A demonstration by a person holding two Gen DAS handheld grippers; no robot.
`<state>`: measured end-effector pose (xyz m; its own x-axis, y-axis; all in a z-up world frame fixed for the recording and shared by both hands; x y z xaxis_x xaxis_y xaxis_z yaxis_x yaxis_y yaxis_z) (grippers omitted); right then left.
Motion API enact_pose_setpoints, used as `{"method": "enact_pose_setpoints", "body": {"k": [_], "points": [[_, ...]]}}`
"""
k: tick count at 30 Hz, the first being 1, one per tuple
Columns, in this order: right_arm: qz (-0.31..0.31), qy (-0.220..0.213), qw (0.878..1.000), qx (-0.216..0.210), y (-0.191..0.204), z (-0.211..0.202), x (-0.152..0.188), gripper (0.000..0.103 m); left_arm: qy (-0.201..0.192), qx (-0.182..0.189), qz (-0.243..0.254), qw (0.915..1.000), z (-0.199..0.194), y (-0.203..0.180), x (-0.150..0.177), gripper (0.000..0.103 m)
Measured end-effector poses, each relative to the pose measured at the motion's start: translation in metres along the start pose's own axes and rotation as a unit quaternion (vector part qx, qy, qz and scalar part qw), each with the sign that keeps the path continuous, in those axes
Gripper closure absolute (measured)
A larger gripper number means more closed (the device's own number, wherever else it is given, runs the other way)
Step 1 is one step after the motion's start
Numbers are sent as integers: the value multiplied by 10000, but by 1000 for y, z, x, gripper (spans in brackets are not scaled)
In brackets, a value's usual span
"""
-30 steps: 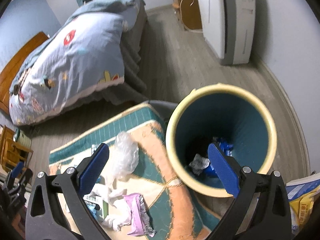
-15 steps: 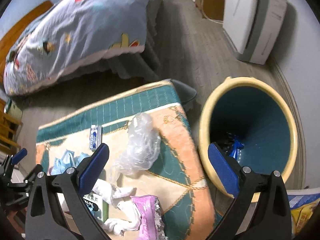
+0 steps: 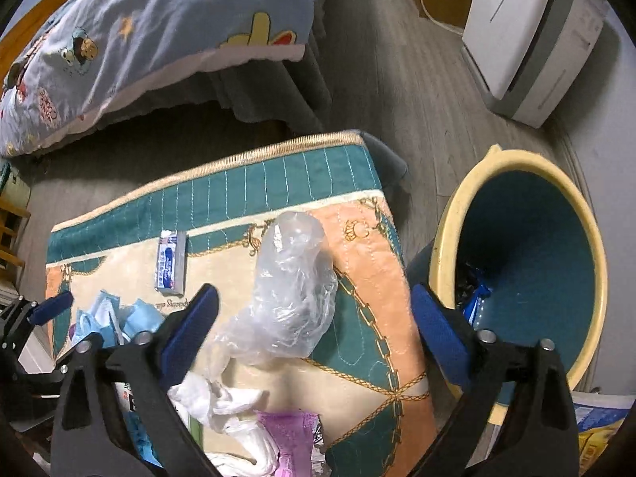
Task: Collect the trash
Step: 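Grasp the blue face mask with the left tool while the right tool grasps the clear plastic bag, then carry the mask and clear bag over the wastebasket and open both tools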
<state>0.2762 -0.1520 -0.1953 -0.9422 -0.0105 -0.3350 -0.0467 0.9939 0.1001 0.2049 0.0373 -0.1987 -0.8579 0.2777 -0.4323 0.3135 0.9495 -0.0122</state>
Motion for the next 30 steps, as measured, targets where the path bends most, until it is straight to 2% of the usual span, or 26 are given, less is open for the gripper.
{"method": "enact_pose_setpoints", "body": {"k": [3, 6, 7, 11, 12, 15, 24, 30], "points": [[-33, 283, 9995, -139, 3, 11, 7, 28, 186, 60, 32, 9998, 9, -3, 3, 57], [-90, 553, 9981, -260, 6, 21, 16, 50, 257, 43, 86, 9996, 14, -5, 5, 65], [-85, 643, 9973, -350, 7, 23, 18, 61, 260, 40, 98, 9996, 14, -5, 5, 67], [-46, 678, 9959, -603, 9, 21, 22, 81, 128, -22, 146, 9998, 8, -8, 2, 82], [-44, 666, 9958, -621, 9, 19, 22, 83, 71, 14, 141, 9999, 5, -8, 0, 86], [-46, 521, 9959, -736, 10, 7, 18, 87, -147, 68, 198, 9997, -7, -14, -7, 89], [-37, -139, 9959, -888, 7, -40, 0, 89, -785, -14, 320, 9964, -48, -30, -31, 89], [-90, -670, 9923, -1036, 6, -84, -11, 89, -1326, 5, 233, 9909, -81, -39, -46, 89]]}}
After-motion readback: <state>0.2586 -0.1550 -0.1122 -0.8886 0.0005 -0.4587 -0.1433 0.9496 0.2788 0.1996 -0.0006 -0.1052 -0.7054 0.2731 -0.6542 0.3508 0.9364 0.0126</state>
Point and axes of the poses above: each gripper's, at about its wrist camera, not at the fingertips, and z roughly the way its jaws point, y to its left, x to its underside, the point moved 7 cm from there along z, roughly the way its jaws point, and after that the axes turned 4 degrees about z, right-handed, at the moved point
